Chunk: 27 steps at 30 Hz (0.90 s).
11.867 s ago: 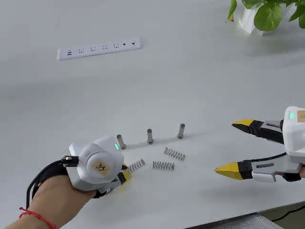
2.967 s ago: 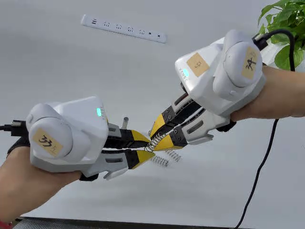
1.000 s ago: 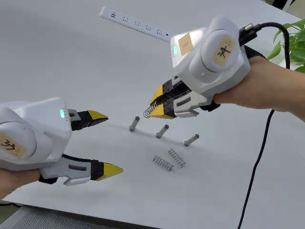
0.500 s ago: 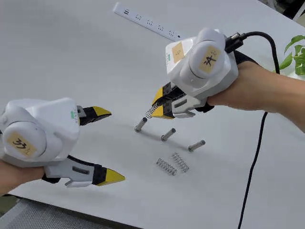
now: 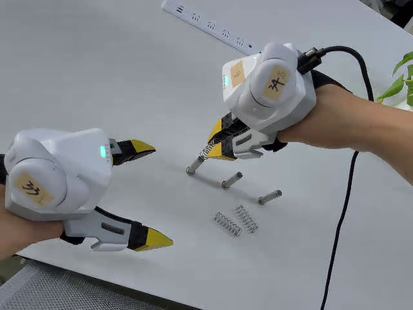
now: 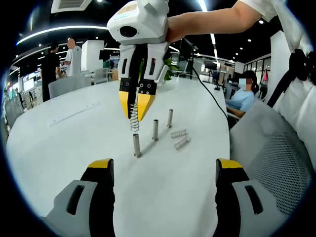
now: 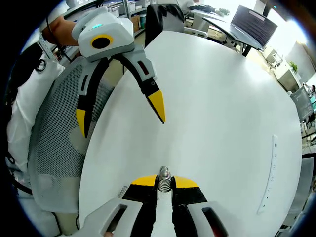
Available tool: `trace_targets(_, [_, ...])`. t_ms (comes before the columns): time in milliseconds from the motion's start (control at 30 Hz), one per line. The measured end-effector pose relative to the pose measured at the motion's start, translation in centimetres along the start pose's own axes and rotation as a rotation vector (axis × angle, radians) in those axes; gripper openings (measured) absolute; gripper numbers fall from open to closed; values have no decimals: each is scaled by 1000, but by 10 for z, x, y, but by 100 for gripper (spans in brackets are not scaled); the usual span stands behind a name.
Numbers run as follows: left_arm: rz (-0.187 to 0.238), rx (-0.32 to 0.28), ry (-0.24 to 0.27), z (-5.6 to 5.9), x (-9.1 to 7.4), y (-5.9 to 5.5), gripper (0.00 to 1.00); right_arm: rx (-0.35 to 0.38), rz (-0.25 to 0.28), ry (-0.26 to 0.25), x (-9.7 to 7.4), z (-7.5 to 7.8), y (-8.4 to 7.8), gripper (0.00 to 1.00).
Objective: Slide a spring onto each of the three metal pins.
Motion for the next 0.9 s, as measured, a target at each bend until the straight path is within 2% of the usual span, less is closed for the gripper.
trace_targets(167, [25,-13,-3,0,0,-1,85,2,-4,7,2,0,-1,7])
trace_targets(900, [32,-21,-13,3,2,-2,83,12,-12,16,13,3,-6,7])
Point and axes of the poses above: the centre of the closed fingertips' face, and the gripper's own axes: x roughly forward along the fingers, z roughly to its right, y roughly out of its top, the point moved 10 cm from there along -x, roughly backward along the fingers
